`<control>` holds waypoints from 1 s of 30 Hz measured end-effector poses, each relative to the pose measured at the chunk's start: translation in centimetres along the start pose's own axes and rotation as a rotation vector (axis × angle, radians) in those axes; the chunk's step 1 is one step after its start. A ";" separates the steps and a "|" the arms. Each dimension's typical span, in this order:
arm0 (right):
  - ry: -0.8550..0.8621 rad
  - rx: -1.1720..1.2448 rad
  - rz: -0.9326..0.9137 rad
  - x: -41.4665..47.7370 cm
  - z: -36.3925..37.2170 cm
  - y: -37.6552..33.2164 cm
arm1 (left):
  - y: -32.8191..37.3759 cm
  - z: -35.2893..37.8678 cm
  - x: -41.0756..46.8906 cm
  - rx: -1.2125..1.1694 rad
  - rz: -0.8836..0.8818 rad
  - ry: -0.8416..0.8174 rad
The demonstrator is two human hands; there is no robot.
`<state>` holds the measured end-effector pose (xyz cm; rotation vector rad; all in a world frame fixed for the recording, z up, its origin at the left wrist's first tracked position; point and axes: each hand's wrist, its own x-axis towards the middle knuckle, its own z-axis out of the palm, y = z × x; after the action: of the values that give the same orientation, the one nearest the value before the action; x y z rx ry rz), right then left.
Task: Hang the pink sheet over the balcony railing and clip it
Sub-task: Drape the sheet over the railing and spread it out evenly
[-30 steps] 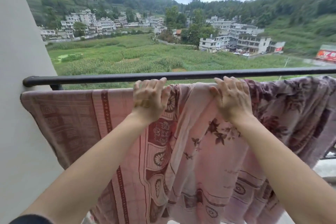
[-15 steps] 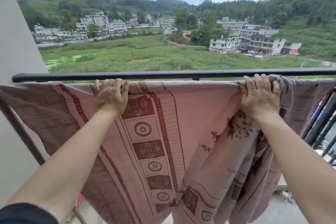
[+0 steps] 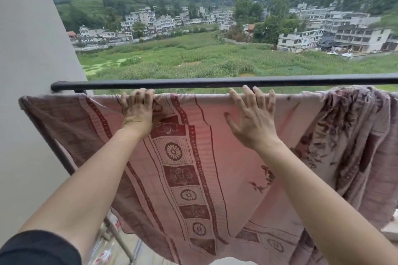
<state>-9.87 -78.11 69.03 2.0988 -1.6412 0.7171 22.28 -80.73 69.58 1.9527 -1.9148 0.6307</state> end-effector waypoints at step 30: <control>0.209 0.026 0.022 5.7 5.2 -19.7 | -19.5 8.8 -5.9 -0.921 -1.091 0.188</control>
<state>11.13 -80.75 68.59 1.9512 -1.5507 0.9352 42.48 -79.61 60.42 1.7796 -0.5654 -0.3292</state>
